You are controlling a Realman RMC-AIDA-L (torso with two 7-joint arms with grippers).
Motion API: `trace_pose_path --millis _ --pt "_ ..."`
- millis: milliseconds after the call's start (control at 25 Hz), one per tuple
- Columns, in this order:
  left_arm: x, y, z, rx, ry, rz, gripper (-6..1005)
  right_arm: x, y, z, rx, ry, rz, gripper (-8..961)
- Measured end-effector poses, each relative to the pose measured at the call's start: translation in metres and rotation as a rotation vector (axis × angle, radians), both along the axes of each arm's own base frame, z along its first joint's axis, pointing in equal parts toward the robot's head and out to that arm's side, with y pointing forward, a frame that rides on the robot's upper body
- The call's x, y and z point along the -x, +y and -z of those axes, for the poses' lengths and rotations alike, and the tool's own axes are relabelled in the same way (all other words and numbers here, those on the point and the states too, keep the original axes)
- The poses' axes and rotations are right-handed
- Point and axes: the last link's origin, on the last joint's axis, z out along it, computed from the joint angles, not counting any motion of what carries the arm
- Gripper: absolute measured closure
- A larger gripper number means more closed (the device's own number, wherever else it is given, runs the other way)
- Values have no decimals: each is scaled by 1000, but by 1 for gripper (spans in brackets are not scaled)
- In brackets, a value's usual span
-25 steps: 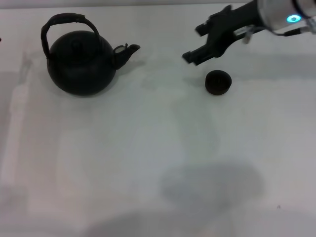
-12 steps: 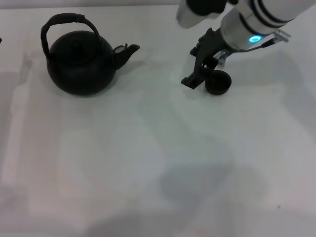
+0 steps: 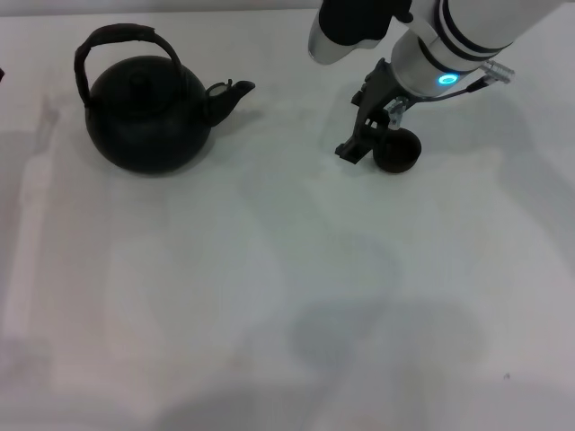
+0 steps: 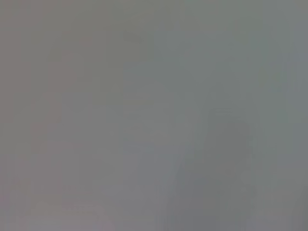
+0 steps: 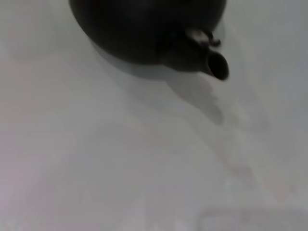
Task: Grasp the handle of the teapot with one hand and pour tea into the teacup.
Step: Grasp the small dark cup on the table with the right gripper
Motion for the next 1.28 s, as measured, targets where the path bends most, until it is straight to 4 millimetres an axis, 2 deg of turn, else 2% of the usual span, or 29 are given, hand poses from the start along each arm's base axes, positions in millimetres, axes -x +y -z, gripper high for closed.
trace_pose_path --millis 960,1280 --pt "0 0 -1 -2 3 1 140 -40 3 -4 -30 -70 105 147" --pt "1 0 -1 -2 3 0 139 -45 2 -7 -32 -69 128 147"
